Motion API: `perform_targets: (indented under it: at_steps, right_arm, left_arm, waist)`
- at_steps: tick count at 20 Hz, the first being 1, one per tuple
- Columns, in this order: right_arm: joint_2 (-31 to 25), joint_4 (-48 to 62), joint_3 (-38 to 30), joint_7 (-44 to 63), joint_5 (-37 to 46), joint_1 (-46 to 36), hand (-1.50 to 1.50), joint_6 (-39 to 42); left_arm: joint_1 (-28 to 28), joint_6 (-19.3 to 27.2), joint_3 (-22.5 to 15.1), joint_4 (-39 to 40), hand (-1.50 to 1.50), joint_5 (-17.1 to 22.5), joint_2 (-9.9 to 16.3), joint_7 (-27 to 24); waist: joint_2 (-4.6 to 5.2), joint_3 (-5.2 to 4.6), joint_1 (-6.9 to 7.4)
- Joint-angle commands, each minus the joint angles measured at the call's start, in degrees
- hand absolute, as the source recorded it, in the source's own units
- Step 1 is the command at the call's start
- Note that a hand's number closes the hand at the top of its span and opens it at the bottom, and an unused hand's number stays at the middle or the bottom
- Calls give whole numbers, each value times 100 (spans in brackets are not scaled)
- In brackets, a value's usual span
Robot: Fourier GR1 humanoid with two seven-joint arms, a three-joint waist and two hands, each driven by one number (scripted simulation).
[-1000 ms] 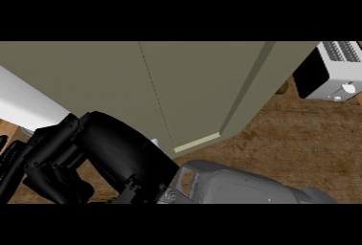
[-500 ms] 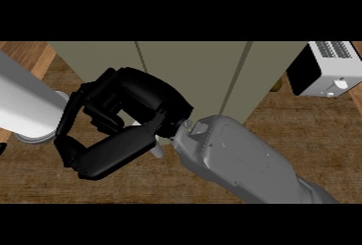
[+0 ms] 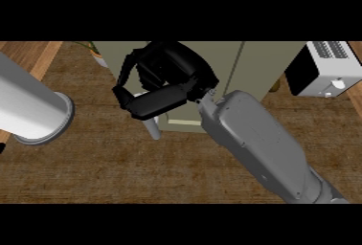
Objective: Pick up the bottled water, place it into the cabinet and close the cabinet
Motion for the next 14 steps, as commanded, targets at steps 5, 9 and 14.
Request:
perform_targets:
  at_steps: [5, 9, 14]
  right_arm:
    - [-173, 1028, -498, -520, 667, -330, 150, -407]
    - [-384, 891, -629, -543, 610, -153, 150, -325]
    - [-622, 1157, -768, -883, 797, -206, -150, -229]
  left_arm:
    - [-113, -195, 162, 140, -150, 7, 9, 215]
    - [-250, 70, -164, -75, -150, -227, -270, 238]
    - [-273, -108, -60, -145, -150, -99, -187, 318]
  waist:
    - [69, 11, 22]
    - [62, 14, -67]
    - [80, 16, 13]
